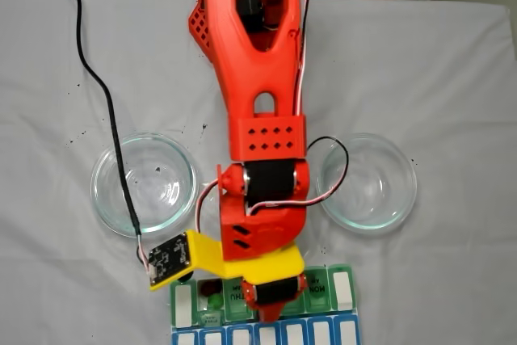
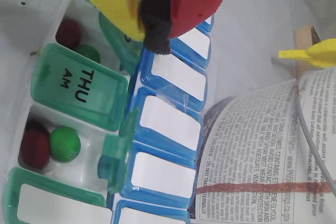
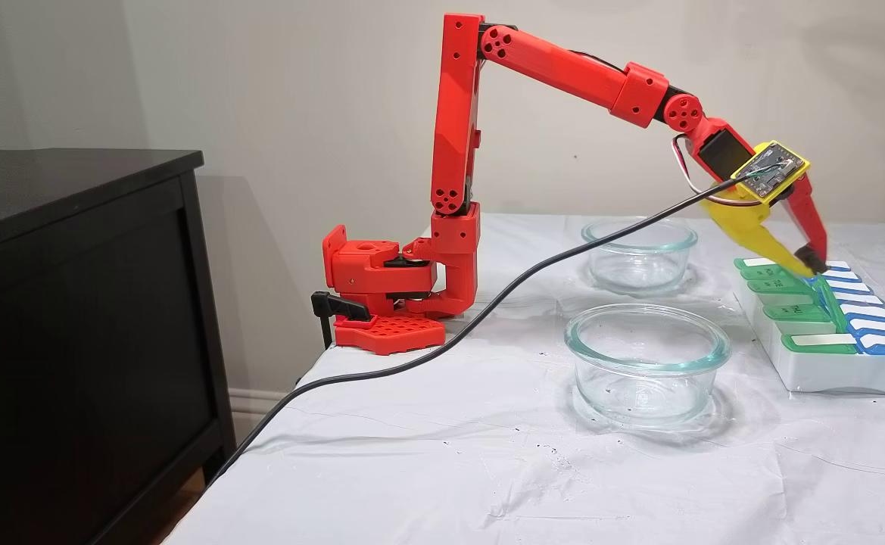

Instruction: Sort medicines into box.

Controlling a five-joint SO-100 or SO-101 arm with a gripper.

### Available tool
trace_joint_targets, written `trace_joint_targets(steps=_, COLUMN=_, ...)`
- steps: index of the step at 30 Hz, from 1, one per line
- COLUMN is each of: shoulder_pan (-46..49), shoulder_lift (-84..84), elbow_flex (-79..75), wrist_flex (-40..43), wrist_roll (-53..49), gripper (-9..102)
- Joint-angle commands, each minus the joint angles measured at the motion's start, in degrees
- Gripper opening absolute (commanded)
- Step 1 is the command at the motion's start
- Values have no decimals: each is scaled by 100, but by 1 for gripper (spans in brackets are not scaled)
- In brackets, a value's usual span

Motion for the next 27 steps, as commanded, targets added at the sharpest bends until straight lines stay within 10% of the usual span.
trace_joint_targets(steps=1, shoulder_pan=-97, shoulder_lift=308, elbow_flex=-554, wrist_flex=114, wrist_roll=-62, gripper=0)
trace_joint_targets(steps=27, shoulder_pan=35, shoulder_lift=-466, elbow_flex=-1529, wrist_flex=2373, wrist_roll=519, gripper=0)
